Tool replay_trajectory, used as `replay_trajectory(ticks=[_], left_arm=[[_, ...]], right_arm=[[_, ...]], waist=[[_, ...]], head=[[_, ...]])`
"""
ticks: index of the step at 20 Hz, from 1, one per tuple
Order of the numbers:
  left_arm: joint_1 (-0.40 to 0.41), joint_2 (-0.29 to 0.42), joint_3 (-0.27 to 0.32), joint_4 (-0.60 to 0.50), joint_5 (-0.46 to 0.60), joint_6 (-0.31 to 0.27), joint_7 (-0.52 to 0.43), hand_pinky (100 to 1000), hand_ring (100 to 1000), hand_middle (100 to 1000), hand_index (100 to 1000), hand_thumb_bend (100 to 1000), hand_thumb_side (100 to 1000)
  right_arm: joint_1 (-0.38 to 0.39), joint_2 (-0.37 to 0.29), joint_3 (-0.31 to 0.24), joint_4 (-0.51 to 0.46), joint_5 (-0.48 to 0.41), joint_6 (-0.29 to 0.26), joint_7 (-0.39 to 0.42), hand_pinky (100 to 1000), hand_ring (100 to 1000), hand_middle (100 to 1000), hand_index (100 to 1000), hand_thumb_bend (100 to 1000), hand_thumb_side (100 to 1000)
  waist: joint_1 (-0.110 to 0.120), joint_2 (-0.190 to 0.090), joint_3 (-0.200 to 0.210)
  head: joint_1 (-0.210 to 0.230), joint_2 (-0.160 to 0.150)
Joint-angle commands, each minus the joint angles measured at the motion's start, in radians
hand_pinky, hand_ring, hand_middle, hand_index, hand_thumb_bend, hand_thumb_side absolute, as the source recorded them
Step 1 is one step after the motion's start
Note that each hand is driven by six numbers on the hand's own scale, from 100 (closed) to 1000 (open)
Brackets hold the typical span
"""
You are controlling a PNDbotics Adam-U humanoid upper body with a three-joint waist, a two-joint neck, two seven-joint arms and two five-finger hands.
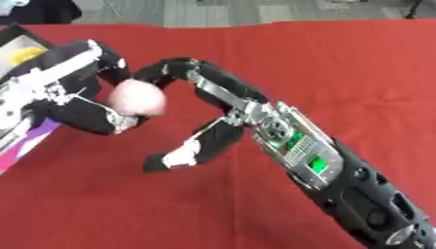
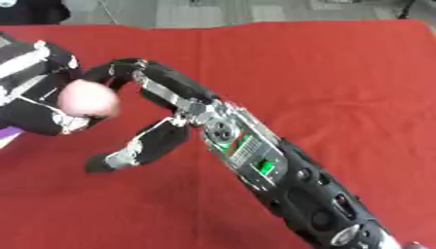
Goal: Pick up the objects with one hand, pass them to the other hand, and then place them into the box on the other side of the table.
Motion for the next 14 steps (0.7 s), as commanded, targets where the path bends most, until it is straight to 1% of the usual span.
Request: replay_trajectory(ticks=[1,5,8,14], left_arm=[[-0.007,0.021,0.019,-0.009,-0.001,0.000,0.007,766,551,435,421,387,100],[0.004,0.030,0.027,-0.015,0.002,0.001,0.010,760,548,435,416,400,100],[0.017,0.044,0.038,-0.023,0.002,0.003,0.013,759,546,432,413,403,100],[0.044,0.064,0.061,-0.029,0.006,0.006,0.033,755,542,428,408,408,100]], right_arm=[[-0.013,-0.005,-0.004,-0.019,0.011,-0.002,-0.004,933,750,761,873,700,439],[-0.013,-0.008,-0.005,-0.021,0.019,0.004,-0.007,937,761,775,889,697,454],[-0.013,-0.013,-0.007,-0.023,0.028,0.008,-0.009,942,773,787,903,698,481],[-0.014,-0.017,-0.010,-0.024,0.036,0.014,-0.012,943,780,800,913,695,494]], waist=[[-0.002,0.003,0.000],[-0.002,0.003,0.000],[-0.002,0.003,0.000],[-0.004,0.003,0.001]], head=[[0.001,-0.009],[0.000,-0.009],[0.002,-0.009],[0.002,-0.013]])
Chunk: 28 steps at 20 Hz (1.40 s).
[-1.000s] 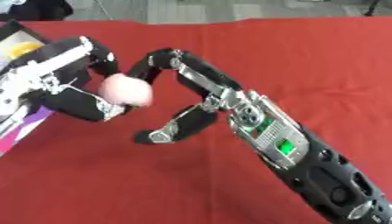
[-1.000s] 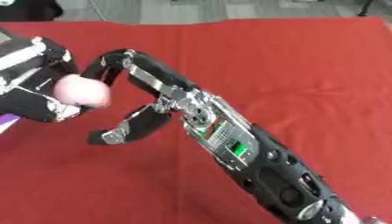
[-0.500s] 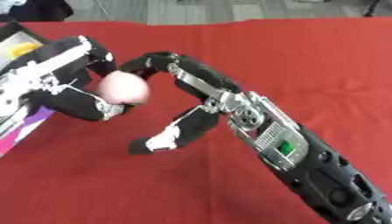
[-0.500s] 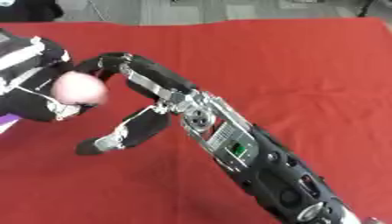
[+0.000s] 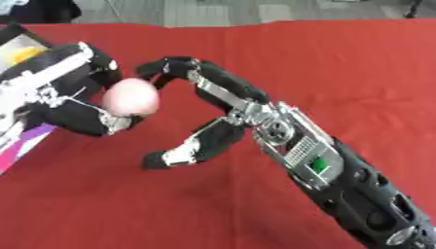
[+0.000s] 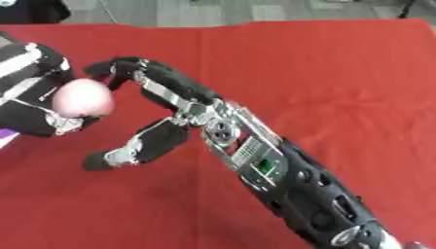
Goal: Pick up the objects with one hand, pass them to the other hand, and then place them into the box on the other side of the table.
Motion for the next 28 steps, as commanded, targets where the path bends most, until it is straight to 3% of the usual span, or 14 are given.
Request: replay_trajectory(ticks=[1,8,13,21,22,23,28], left_arm=[[-0.001,0.040,0.030,-0.017,0.004,-0.001,0.016,754,542,428,409,408,100],[0.051,0.076,0.080,-0.024,-0.006,-0.007,0.061,754,542,427,407,411,100],[0.102,0.105,0.149,-0.009,-0.016,-0.009,0.130,757,541,429,407,416,100],[0.127,0.092,0.224,0.118,0.045,-0.004,0.242,764,543,430,404,432,100],[0.127,0.089,0.229,0.134,0.053,-0.005,0.251,764,543,431,404,433,100],[0.126,0.086,0.235,0.150,0.059,-0.006,0.259,764,543,430,404,434,100],[0.117,0.073,0.257,0.242,0.076,-0.010,0.294,766,545,432,404,442,100]], right_arm=[[-0.014,-0.011,-0.010,-0.022,0.008,0.005,-0.003,943,780,800,912,695,494],[-0.015,-0.024,-0.015,-0.028,0.012,0.006,-0.009,941,782,802,913,694,497],[-0.019,-0.043,-0.020,-0.036,0.011,0.006,-0.013,939,781,803,912,686,501],[-0.023,-0.067,-0.032,-0.056,-0.002,0.014,-0.021,937,780,802,910,687,499],[-0.025,-0.071,-0.035,-0.059,-0.004,0.015,-0.024,937,780,802,910,648,516],[-0.027,-0.076,-0.038,-0.062,-0.006,0.016,-0.027,936,780,802,910,686,498],[-0.035,-0.089,-0.052,-0.078,-0.018,0.023,-0.037,936,779,801,909,683,497]], waist=[[-0.004,0.001,0.001],[-0.006,0.002,0.001],[-0.009,0.000,0.001],[-0.018,-0.002,0.005],[-0.019,-0.002,0.006],[-0.020,-0.002,0.007],[-0.026,0.001,0.009]], head=[[0.003,-0.013],[0.020,-0.017],[0.071,-0.027],[0.152,-0.048],[0.162,-0.051],[0.171,-0.053],[0.200,-0.062]])
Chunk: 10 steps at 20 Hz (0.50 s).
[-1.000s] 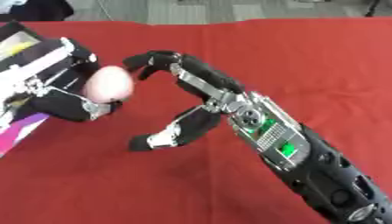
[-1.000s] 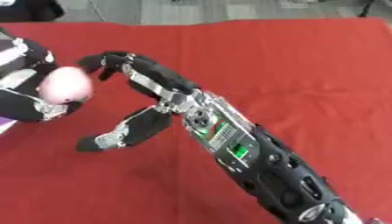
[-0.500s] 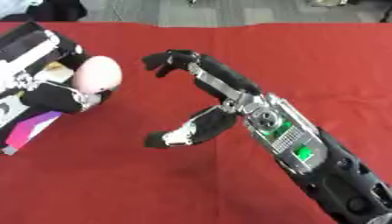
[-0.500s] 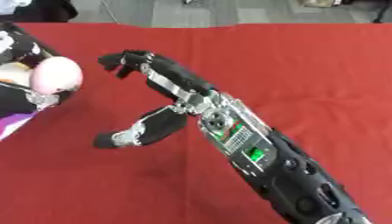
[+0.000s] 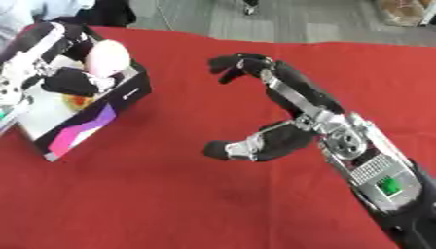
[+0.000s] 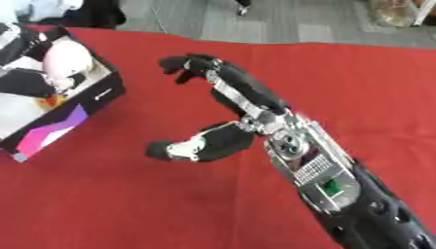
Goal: Pick up the objects with one hand, pass them to the other hand, and then place them into the box on the other side of the table.
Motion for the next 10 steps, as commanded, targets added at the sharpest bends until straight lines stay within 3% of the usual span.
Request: replay_trajectory(ticks=[1,10], left_arm=[[-0.020,0.012,0.036,0.054,0.011,-0.005,0.027,766,545,432,404,442,100],[-0.044,-0.017,0.075,0.228,0.013,-0.025,0.087,768,548,436,407,449,100]], right_arm=[[-0.019,-0.019,-0.019,-0.030,-0.012,0.005,-0.010,936,779,801,909,683,498],[-0.018,-0.024,-0.030,-0.052,-0.026,0.016,-0.017,936,776,799,907,681,497]], waist=[[-0.011,0.002,0.001],[-0.028,0.016,0.001]], head=[[0.018,-0.016],[0.060,-0.020]])
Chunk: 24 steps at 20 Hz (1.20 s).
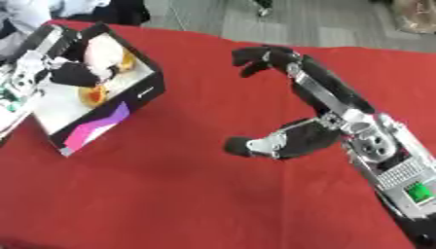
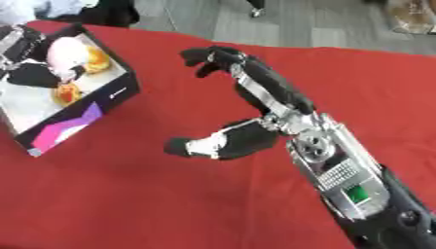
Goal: Pick up the objects with one hand, pass them to the other hand, and then place them into the box on the other side of the table.
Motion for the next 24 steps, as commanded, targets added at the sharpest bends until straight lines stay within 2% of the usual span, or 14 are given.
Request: replay_trajectory(ticks=[1,7,8,9,10,11,12,14,16,18,21,24], left_arm=[[-0.023,0.016,0.030,0.045,0.000,-0.008,0.021,768,550,438,409,450,100],[-0.037,0.002,0.042,0.128,-0.020,-0.017,0.037,776,578,468,448,415,100],[-0.039,0.001,0.043,0.137,-0.027,-0.018,0.033,780,591,481,470,447,100],[-0.041,0.000,0.044,0.145,-0.035,-0.019,0.032,788,607,498,491,518,100],[-0.042,-0.002,0.045,0.151,-0.044,-0.020,0.031,791,611,502,496,530,100],[-0.042,-0.002,0.045,0.156,-0.055,-0.022,0.029,822,656,538,536,617,124],[-0.043,-0.002,0.045,0.160,-0.071,-0.024,0.027,872,728,605,614,795,195],[-0.042,-0.002,0.044,0.168,-0.111,-0.021,0.023,956,839,752,742,1000,224],[-0.040,0.000,0.039,0.178,-0.166,-0.005,-0.003,1000,887,808,800,1000,296],[-0.042,-0.001,0.045,0.185,-0.215,0.021,-0.038,1000,878,795,795,1000,341],[-0.044,-0.003,0.060,0.189,-0.259,0.042,-0.057,1000,878,796,795,1000,359],[-0.042,-0.005,0.068,0.187,-0.267,0.044,-0.059,977,853,784,783,1000,335]], right_arm=[[-0.016,-0.017,-0.016,-0.030,-0.010,0.004,-0.005,936,775,798,906,681,497],[-0.015,-0.017,-0.020,-0.038,-0.013,0.007,-0.011,935,773,796,905,683,496],[-0.014,-0.017,-0.021,-0.038,-0.014,0.008,-0.012,935,772,796,904,683,496],[-0.014,-0.017,-0.021,-0.039,-0.014,0.008,-0.013,935,772,795,904,682,495],[-0.014,-0.017,-0.021,-0.039,-0.015,0.009,-0.014,935,771,795,904,682,495],[-0.013,-0.017,-0.021,-0.040,-0.016,0.009,-0.015,934,770,794,903,683,494],[-0.012,-0.017,-0.021,-0.040,-0.017,0.009,-0.015,934,770,793,902,683,495],[-0.011,-0.017,-0.022,-0.041,-0.018,0.009,-0.017,933,769,792,902,682,496],[-0.009,-0.017,-0.023,-0.041,-0.020,0.009,-0.020,932,767,791,901,682,494],[-0.008,-0.018,-0.025,-0.042,-0.023,0.010,-0.025,932,766,788,901,681,493],[-0.007,-0.020,-0.027,-0.044,-0.029,0.012,-0.029,932,765,785,900,680,492],[-0.005,-0.023,-0.030,-0.047,-0.033,0.014,-0.032,932,763,784,898,676,484]], waist=[[-0.011,0.004,0.000],[-0.022,0.014,-0.003],[-0.024,0.015,-0.003],[-0.025,0.016,-0.003],[-0.025,0.017,-0.003],[-0.026,0.018,-0.003],[-0.027,0.019,-0.003],[-0.027,0.019,-0.005],[-0.026,0.018,-0.010],[-0.024,0.016,-0.012],[-0.021,0.012,-0.014],[-0.018,0.010,-0.016]], head=[[0.015,-0.014],[0.026,-0.019],[0.027,-0.020],[0.028,-0.021],[0.028,-0.021],[0.029,-0.021],[0.028,-0.020],[0.027,-0.020],[0.023,-0.015],[0.015,-0.009],[0.005,-0.008],[-0.001,-0.002]])
